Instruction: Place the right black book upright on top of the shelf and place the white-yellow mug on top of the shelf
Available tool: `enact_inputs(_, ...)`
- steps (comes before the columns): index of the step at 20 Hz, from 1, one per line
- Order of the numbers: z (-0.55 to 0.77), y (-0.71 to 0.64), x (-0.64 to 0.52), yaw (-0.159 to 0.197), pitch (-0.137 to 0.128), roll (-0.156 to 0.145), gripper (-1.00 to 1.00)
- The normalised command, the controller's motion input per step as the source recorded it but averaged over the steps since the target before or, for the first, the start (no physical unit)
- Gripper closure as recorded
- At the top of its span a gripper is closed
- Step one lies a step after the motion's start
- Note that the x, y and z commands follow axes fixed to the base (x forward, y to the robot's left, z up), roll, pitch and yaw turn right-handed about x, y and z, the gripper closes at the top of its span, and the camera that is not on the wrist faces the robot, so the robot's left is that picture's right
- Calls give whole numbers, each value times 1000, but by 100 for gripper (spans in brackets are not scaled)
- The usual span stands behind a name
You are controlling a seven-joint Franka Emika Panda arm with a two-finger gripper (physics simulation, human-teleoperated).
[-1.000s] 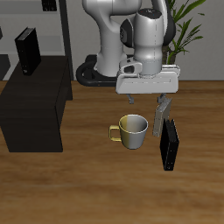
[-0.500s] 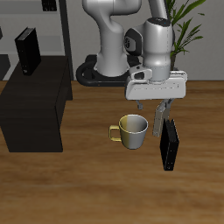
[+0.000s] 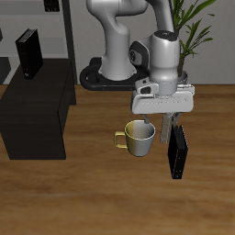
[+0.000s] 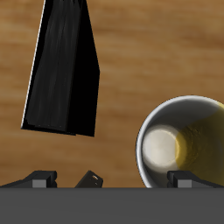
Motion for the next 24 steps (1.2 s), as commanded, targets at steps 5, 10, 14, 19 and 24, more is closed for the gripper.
enact_inputs(5,-85,27,32,22,8,9,-100)
enact_inputs(10,-101,-31,59,27,23,-1,-100)
enact_inputs(14,-178,-126,157,20,36,-15,-100)
enact_inputs(19,-177,-196,107,11,36,-24,100)
enact_inputs(24,-52,-48,30,-13,18,7,100)
